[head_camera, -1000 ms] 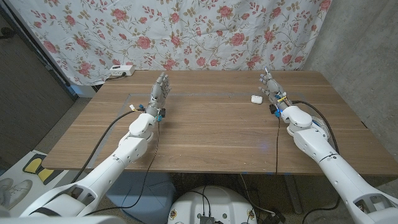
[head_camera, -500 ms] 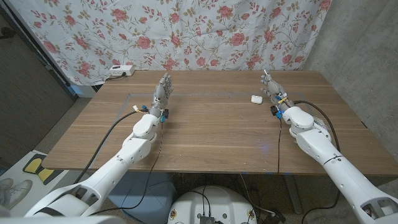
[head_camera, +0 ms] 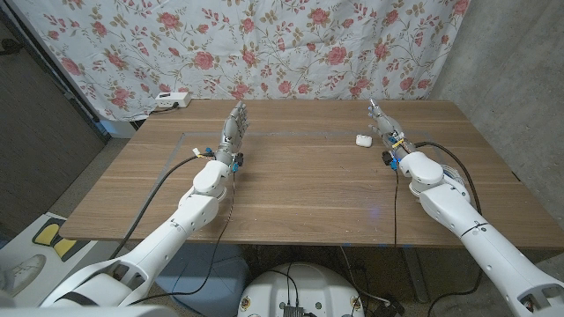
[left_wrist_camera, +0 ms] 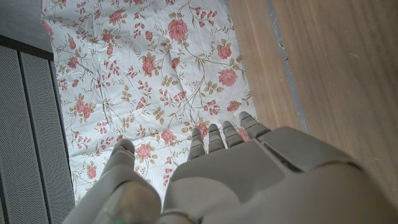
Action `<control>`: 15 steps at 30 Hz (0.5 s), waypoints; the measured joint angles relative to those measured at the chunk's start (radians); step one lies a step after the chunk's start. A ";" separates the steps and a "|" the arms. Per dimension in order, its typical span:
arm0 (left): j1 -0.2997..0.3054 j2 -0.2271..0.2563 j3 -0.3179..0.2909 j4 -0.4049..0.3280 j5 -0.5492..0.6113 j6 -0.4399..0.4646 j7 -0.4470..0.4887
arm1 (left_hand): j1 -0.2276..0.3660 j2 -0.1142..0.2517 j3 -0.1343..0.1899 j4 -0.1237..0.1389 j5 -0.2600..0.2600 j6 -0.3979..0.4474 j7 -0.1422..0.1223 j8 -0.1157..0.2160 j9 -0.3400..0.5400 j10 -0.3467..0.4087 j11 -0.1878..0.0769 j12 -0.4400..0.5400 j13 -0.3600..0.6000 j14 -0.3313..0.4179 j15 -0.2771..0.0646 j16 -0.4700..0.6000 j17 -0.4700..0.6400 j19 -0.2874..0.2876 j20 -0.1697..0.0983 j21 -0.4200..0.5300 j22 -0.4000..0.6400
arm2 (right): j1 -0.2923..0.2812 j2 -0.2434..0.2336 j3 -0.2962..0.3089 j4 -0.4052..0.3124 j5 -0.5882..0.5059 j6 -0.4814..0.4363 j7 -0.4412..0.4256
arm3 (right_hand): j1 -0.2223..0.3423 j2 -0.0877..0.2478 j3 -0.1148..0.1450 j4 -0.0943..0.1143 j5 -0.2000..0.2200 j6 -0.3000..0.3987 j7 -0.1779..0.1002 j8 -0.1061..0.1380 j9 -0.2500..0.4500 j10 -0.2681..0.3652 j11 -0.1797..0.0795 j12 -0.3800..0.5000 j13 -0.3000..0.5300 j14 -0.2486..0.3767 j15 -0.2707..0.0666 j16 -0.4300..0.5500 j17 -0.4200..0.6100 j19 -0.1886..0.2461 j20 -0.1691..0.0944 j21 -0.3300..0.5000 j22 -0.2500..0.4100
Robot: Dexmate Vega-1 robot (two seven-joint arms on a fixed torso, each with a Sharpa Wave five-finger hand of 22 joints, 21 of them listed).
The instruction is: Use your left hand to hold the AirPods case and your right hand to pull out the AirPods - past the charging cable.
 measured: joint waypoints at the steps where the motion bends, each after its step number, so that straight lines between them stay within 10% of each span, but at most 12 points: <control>1: 0.000 0.002 0.000 -0.003 0.003 0.003 -0.001 | 0.000 0.000 0.000 0.000 0.000 0.000 0.000 0.000 0.000 0.000 0.000 0.000 0.000 0.000 0.000 0.000 0.000 0.000 0.000 0.000 0.000 | 0.000 0.000 -0.001 -0.003 -0.001 -0.001 -0.001 | 0.001 -0.001 0.000 0.000 0.000 0.000 0.000 0.000 0.000 0.000 0.000 0.000 0.000 0.000 0.000 0.000 0.000 0.000 0.000 0.000 0.000; 15: 0.007 0.049 -0.016 -0.048 -0.023 0.028 -0.066 | 0.000 0.000 0.000 0.000 0.000 0.004 0.004 0.000 0.000 0.002 0.002 0.000 0.000 0.000 0.000 0.000 0.000 0.000 0.000 0.000 0.000 | -0.008 0.016 -0.027 -0.055 -0.044 -0.069 -0.089 | 0.009 -0.002 -0.001 -0.010 -0.008 -0.009 -0.002 0.000 0.000 -0.005 0.005 0.000 0.000 -0.005 0.005 0.000 0.000 -0.005 0.005 0.000 0.000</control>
